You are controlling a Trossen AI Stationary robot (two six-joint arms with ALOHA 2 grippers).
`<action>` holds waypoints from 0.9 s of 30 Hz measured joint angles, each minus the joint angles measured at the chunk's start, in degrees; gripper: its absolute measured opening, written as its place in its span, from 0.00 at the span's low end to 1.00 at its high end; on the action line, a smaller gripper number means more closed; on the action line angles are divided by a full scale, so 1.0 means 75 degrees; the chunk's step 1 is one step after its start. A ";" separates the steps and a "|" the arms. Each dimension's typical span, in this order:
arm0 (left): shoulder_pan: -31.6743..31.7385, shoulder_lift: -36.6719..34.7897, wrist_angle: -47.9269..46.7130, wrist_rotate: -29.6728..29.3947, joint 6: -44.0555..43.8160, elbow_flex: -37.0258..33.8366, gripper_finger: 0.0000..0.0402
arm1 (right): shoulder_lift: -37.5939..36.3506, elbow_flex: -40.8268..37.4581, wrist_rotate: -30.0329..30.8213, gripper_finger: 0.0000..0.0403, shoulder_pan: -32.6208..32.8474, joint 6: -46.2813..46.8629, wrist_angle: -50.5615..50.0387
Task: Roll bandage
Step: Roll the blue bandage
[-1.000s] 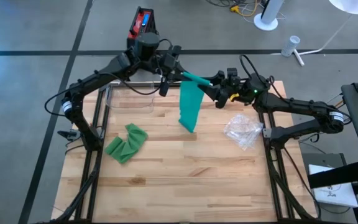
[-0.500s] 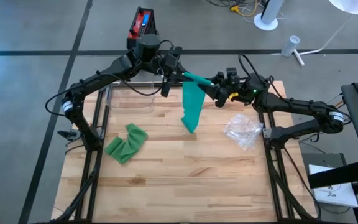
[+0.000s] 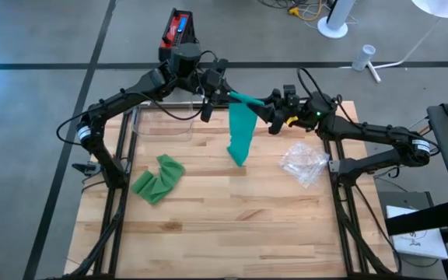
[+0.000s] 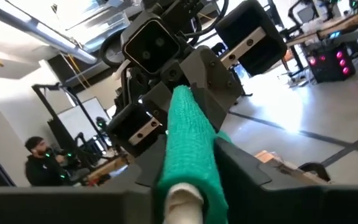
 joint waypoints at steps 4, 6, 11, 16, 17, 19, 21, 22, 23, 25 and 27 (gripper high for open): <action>0.0003 0.0000 -0.0014 -0.0002 -0.0518 0.0000 0.11 | 0.0000 0.0000 0.0007 0.08 0.0000 -0.0514 0.0015; 0.0027 -0.0028 -0.0107 -0.0003 -0.0892 0.0000 0.16 | 0.0000 0.0000 0.0003 0.04 0.0000 -0.0831 0.0024; 0.0104 -0.0121 -0.0464 -0.0070 -0.1771 -0.0003 0.36 | -0.0006 0.0003 -0.0036 0.04 0.0003 -0.1704 0.0020; 0.0156 -0.0154 -0.0404 -0.0008 -0.2429 0.0036 0.58 | -0.0006 0.0009 0.0049 0.06 0.0006 -0.2554 -0.0222; 0.0161 -0.0154 -0.0399 0.0087 -0.2437 0.0057 0.62 | -0.0006 0.0009 0.0157 0.06 0.0006 -0.2713 -0.0329; 0.0163 -0.0140 -0.0360 0.0413 -0.2439 0.0122 0.70 | -0.0006 0.0009 0.0206 0.05 0.0006 -0.2983 -0.0483; 0.0160 -0.0139 -0.0272 0.0563 -0.2434 0.0120 0.75 | -0.0006 0.0009 0.0230 0.05 0.0006 -0.3184 -0.0498; 0.0160 -0.0135 -0.0202 0.0565 -0.2423 0.0104 0.78 | -0.0006 0.0009 0.0230 0.05 0.0006 -0.3267 -0.0495; 0.0160 -0.0128 -0.0152 0.0568 -0.2389 0.0080 0.80 | -0.0006 0.0009 0.0230 0.06 0.0006 -0.3349 -0.0501; 0.0154 -0.0037 -0.0075 0.0567 -0.2323 0.0067 0.82 | -0.0006 0.0009 0.0230 0.06 0.0008 -0.3556 -0.0511; 0.0154 0.0050 -0.0064 0.0560 -0.2367 0.0067 0.82 | -0.0006 0.0009 0.0225 0.06 0.0009 -0.3715 -0.0512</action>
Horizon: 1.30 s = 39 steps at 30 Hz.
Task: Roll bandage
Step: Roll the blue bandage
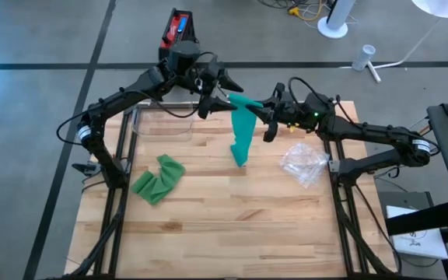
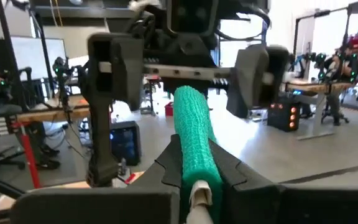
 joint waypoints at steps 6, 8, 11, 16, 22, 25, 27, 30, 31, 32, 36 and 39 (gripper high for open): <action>0.0003 0.0441 0.0086 0.0073 -0.0135 0.0065 0.76 | 0.0000 0.0000 -0.0076 0.06 0.0015 -0.0340 0.0005; 0.0027 0.0550 0.0221 0.0332 -0.0171 0.0076 0.72 | 0.0000 0.0000 -0.0079 0.06 0.0014 -0.0350 -0.0025; 0.0087 0.0620 0.0417 0.0752 -0.0418 0.0084 0.66 | 0.0000 0.0000 -0.0077 0.06 0.0012 -0.0382 -0.0109; 0.0122 0.0631 0.0452 0.0836 -0.0466 0.0087 0.47 | 0.0000 0.0000 -0.0047 0.06 0.0006 -0.0324 -0.0161; 0.0144 0.0631 0.0444 0.0881 -0.0448 0.0087 0.13 | 0.0003 0.0000 -0.0009 0.08 0.0006 0.0180 -0.0158; 0.0196 0.0631 0.0428 0.0901 -0.0372 0.0087 0.04 | 0.0003 0.0000 -0.0003 0.08 0.0006 0.0625 -0.0155; 0.0239 0.0627 0.0420 0.0933 -0.0276 0.0087 0.07 | 0.0008 0.0000 0.0004 0.11 0.0006 0.0873 -0.0139; 0.0267 0.0623 0.0417 0.0924 -0.0027 0.0087 0.14 | -0.0018 0.0000 -0.0001 0.17 0.0006 0.1439 -0.0131; 0.0274 0.0618 0.0416 0.0924 0.0090 0.0087 0.15 | -0.0046 0.0000 -0.0012 0.20 0.0006 0.1654 -0.0111; 0.0280 0.0608 0.0417 0.0920 0.0233 0.0087 0.15 | -0.0081 0.0000 -0.0027 0.23 0.0006 0.1906 -0.0077; 0.0281 0.0585 0.0421 0.0867 0.0900 0.0087 0.11 | -0.0160 0.0000 0.0062 0.37 0.0007 0.2996 -0.0045; 0.0271 0.0585 0.0402 0.0812 0.1381 0.0087 0.07 | -0.0160 0.0000 0.0319 0.46 0.0007 0.3600 -0.0082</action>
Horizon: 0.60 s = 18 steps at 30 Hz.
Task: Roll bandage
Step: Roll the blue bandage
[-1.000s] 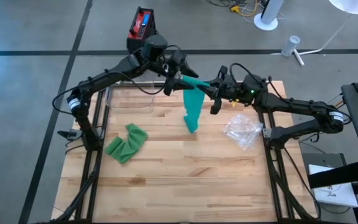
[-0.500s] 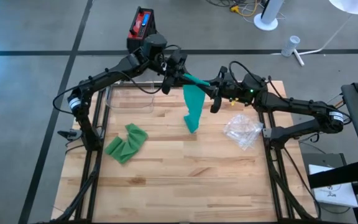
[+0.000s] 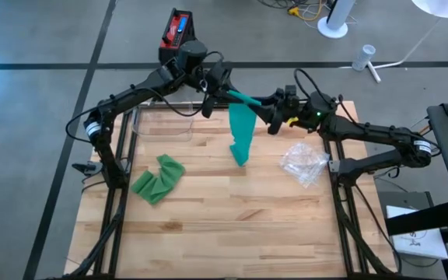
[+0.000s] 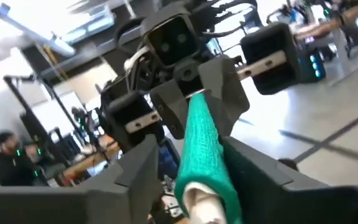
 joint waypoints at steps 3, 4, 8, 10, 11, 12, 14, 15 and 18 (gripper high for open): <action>-0.0009 0.0000 0.0000 -0.0003 0.0351 0.0000 0.04 | 0.0004 0.0003 0.0257 0.54 -0.0010 0.0299 -0.0017; -0.0009 0.0000 -0.0009 -0.0002 0.0449 0.0000 0.04 | 0.0009 0.0003 0.0334 0.56 -0.0007 0.0394 -0.0041; 0.0005 0.0000 -0.0264 0.0149 0.0822 0.0000 0.06 | 0.0017 0.0006 0.0411 0.62 -0.0007 0.0548 -0.0048; 0.0020 -0.0003 -0.0411 0.0405 0.0920 0.0000 0.07 | 0.0056 0.0006 0.0429 0.63 -0.0007 0.0477 -0.0050; 0.0034 -0.0003 -0.0472 0.0467 0.0955 0.0000 0.07 | 0.0074 0.0006 0.0429 0.63 -0.0007 0.0469 -0.0062; 0.0037 -0.0003 -0.0513 0.0479 0.0987 0.0000 0.06 | 0.0097 0.0006 0.0429 0.63 -0.0007 0.0472 -0.0069; 0.0051 -0.0003 -0.0676 0.0486 0.1149 0.0000 0.05 | 0.0157 0.0006 0.0429 0.62 -0.0007 0.0552 -0.0045; 0.0052 -0.0003 -0.0756 0.0467 0.1284 0.0000 0.05 | 0.0184 0.0006 0.0429 0.61 -0.0009 0.0624 -0.0044; 0.0052 -0.0003 -0.0915 0.0242 0.1645 0.0000 0.06 | 0.0305 0.0006 0.0427 0.60 -0.0010 0.0932 -0.0062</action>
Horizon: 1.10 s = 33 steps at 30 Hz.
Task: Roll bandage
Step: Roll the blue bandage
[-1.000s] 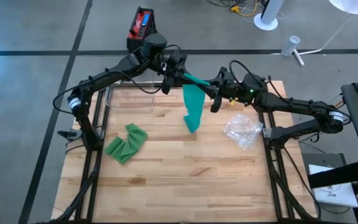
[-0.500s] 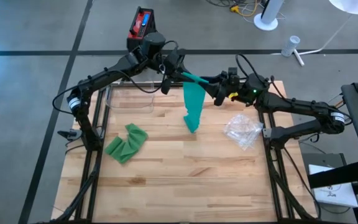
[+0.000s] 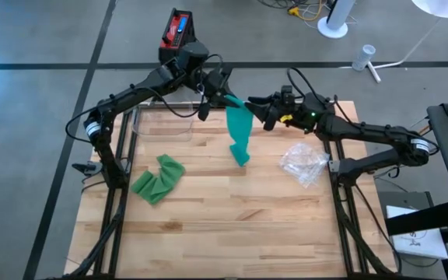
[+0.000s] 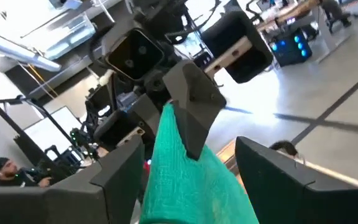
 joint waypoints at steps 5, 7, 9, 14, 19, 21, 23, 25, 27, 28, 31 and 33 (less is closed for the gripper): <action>0.0000 -0.0003 -0.0091 -0.0297 0.0529 0.0000 0.06 | 0.0072 0.0000 -0.0001 0.57 0.0000 0.0377 0.0004; 0.0000 -0.0005 -0.0102 -0.0314 0.0664 0.0000 0.06 | 0.0074 0.0000 -0.0003 0.56 0.0000 0.0420 0.0007; -0.0002 -0.0012 -0.0143 -0.0317 0.0711 0.0000 0.06 | 0.0074 0.0000 -0.0001 0.56 0.0000 0.0425 0.0010; -0.0004 -0.0015 -0.0167 -0.0323 0.0713 0.0000 0.07 | 0.0074 0.0000 0.0002 0.53 0.0001 0.0425 -0.0111; -0.0009 -0.0015 -0.0167 -0.0330 0.0713 0.0000 0.07 | 0.0129 0.0000 -0.0002 0.52 0.0017 0.0350 -0.0174; -0.0009 -0.0015 -0.0169 -0.0332 0.0713 -0.0003 0.07 | 0.0126 0.0000 -0.0053 0.52 0.0017 0.0338 -0.0148; -0.0009 -0.0015 -0.0167 -0.0403 0.0713 -0.0001 0.07 | 0.0126 0.0000 -0.0053 0.52 0.0038 0.0335 -0.0156; -0.0009 -0.0015 -0.0166 -0.0569 0.0735 -0.0001 0.07 | 0.0126 0.0000 -0.0055 0.51 0.0067 0.0337 -0.0160; -0.0009 -0.0015 -0.0164 -0.0602 0.0771 -0.0003 0.07 | 0.0126 0.0000 -0.0043 0.50 0.0093 0.0383 -0.0158; -0.0009 -0.0015 -0.0164 -0.0606 0.0812 -0.0003 0.07 | 0.0126 0.0000 -0.0047 0.50 0.0099 0.0419 -0.0162; -0.0012 -0.0015 -0.0163 -0.0606 0.0937 -0.0003 0.06 | 0.0126 0.0000 -0.0030 0.48 0.0119 0.0419 -0.0163; -0.0010 -0.0015 -0.0164 -0.0606 0.0988 -0.0003 0.06 | 0.0126 0.0000 -0.0020 0.47 0.0129 0.0464 -0.0165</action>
